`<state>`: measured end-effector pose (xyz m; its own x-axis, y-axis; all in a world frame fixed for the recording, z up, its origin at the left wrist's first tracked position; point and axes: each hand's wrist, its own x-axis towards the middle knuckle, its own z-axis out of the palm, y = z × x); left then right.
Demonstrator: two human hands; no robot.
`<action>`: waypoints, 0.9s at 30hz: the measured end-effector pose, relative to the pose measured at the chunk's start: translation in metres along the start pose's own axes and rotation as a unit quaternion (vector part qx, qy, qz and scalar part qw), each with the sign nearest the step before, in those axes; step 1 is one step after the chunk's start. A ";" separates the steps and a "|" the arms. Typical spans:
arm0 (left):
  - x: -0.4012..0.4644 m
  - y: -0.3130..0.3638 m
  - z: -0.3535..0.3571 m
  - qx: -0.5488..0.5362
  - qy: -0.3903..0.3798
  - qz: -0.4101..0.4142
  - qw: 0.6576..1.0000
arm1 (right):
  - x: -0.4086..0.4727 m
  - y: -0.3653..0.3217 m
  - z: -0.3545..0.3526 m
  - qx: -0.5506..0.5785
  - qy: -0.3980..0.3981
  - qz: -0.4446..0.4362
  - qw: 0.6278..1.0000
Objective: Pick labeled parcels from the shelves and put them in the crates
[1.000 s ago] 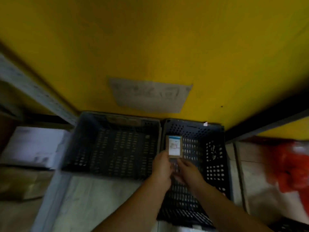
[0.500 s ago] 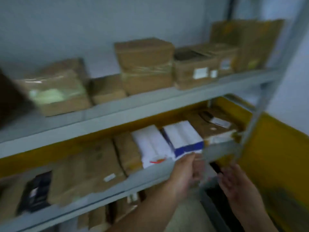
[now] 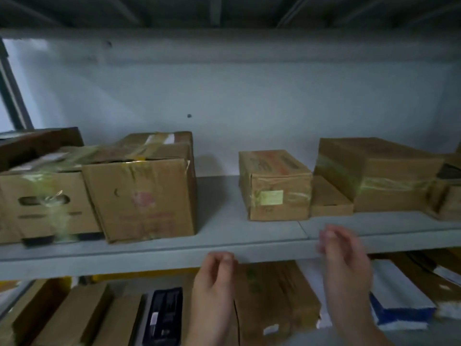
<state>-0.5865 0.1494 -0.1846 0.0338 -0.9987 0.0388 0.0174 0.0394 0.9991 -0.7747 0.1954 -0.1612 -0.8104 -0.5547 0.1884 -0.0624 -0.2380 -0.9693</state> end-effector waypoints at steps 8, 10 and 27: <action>0.105 0.078 0.057 0.056 -0.113 0.023 0.992 | 0.110 0.001 0.080 -0.320 -0.022 -0.060 0.945; 0.127 0.085 0.078 0.008 -0.131 -0.022 0.991 | 0.113 0.000 0.086 -0.352 -0.033 -0.049 0.934; 0.127 0.051 0.064 -0.367 -0.054 -0.118 0.921 | 0.081 -0.018 0.078 0.167 -0.236 -0.002 0.957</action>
<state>-0.6451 0.0224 -0.1278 -0.1569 -0.9782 -0.1361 0.6837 -0.2071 0.6997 -0.7939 0.0928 -0.1163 -0.4517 -0.8335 0.3181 0.1891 -0.4379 -0.8789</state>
